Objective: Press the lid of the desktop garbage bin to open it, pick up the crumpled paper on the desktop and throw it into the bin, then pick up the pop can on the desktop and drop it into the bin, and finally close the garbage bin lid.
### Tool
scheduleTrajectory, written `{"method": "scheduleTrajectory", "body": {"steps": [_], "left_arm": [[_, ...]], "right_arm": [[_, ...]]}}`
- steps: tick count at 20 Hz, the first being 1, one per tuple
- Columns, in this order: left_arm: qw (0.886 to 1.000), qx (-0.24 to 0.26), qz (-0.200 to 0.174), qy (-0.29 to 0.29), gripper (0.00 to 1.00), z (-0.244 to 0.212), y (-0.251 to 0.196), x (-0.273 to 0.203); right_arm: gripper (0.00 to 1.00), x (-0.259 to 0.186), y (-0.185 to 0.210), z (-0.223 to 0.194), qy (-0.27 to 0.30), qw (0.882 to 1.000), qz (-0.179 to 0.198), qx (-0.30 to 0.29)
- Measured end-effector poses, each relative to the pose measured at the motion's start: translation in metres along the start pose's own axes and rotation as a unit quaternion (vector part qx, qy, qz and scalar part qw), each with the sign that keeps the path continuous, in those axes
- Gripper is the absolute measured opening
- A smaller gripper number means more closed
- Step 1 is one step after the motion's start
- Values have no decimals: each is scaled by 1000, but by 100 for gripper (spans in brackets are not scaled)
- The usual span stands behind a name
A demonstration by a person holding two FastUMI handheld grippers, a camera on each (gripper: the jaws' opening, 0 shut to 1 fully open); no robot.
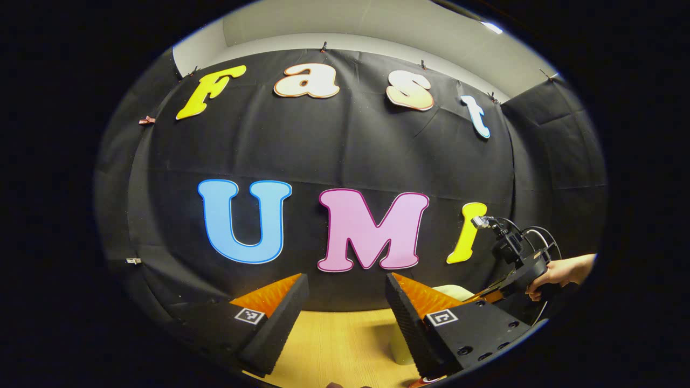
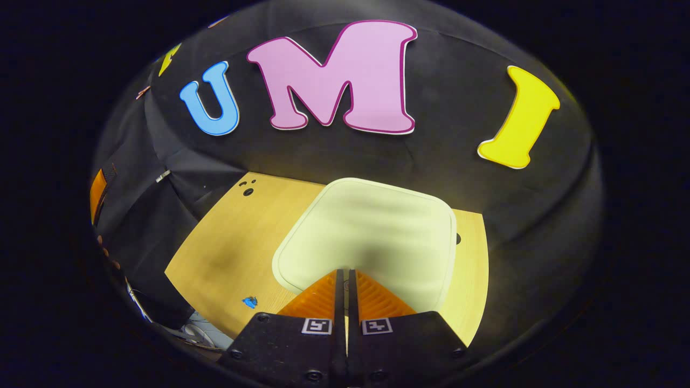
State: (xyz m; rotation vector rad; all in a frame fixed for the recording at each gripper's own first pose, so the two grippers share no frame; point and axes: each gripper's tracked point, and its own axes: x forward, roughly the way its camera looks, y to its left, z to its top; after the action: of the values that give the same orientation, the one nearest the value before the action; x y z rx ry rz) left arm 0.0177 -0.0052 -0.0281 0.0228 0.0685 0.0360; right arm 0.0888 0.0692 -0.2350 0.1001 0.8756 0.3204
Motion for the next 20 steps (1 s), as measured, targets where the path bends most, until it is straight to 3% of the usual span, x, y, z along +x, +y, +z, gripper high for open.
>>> {"method": "scheduleTrajectory", "body": {"steps": [9, 14, 20], "left_arm": [[1000, -5, 8, 4, 93, -3, 10, 1], [1000, -2, 7, 8, 93, -7, 13, 0], [1000, -2, 7, 17, 93, -15, 16, -2]], "right_arm": [[6, 7, 1, -5, 2, 1000, 10, 4], [6, -16, 4, 38, -114, 993, -6, -4], [6, -57, -1, 69, -237, 971, -41, -11]]}}
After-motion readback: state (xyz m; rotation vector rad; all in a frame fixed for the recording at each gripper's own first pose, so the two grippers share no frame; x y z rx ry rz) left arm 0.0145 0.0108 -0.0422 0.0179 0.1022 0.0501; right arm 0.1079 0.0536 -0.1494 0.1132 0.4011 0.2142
